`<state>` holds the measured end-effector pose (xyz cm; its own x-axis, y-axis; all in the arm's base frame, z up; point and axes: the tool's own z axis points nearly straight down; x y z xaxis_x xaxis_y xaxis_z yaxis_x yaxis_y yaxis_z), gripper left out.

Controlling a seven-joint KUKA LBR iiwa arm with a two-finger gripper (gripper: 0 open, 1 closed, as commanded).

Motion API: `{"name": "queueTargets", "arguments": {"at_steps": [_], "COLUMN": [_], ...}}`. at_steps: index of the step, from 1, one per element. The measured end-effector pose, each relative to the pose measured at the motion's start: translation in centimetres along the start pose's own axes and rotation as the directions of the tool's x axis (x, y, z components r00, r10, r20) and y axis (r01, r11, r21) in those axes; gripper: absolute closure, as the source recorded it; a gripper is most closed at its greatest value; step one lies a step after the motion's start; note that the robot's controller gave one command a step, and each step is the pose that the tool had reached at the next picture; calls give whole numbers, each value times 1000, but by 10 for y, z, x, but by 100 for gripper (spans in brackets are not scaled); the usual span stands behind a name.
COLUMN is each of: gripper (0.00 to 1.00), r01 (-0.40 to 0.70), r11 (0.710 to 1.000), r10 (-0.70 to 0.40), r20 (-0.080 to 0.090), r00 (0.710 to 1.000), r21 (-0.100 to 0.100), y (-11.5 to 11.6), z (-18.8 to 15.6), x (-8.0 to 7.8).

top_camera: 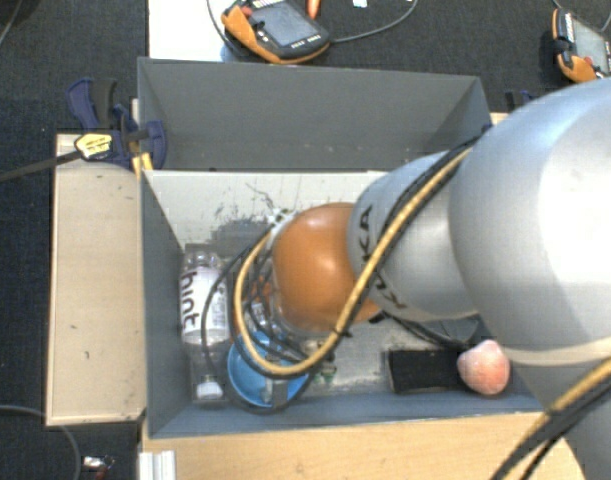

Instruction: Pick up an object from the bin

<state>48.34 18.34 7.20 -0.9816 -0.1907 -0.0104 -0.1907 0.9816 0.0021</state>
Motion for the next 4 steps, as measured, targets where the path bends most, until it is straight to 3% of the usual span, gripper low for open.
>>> {"name": "queueTargets", "arguments": {"at_steps": [1,2,3,4], "gripper": [0,0,100,100], "r01": [136,7,121,119], "r11": [991,1000,993,993], "r10": [-136,-7,-120,-119], "r20": [3,2,27,27], "r00": [991,1000,992,993], "r21": [0,-1,0,-1], "y": [-7,0,-7,-7], "z": [0,-1,-4,-4], "x": [-2,-1,-9,-9]}}
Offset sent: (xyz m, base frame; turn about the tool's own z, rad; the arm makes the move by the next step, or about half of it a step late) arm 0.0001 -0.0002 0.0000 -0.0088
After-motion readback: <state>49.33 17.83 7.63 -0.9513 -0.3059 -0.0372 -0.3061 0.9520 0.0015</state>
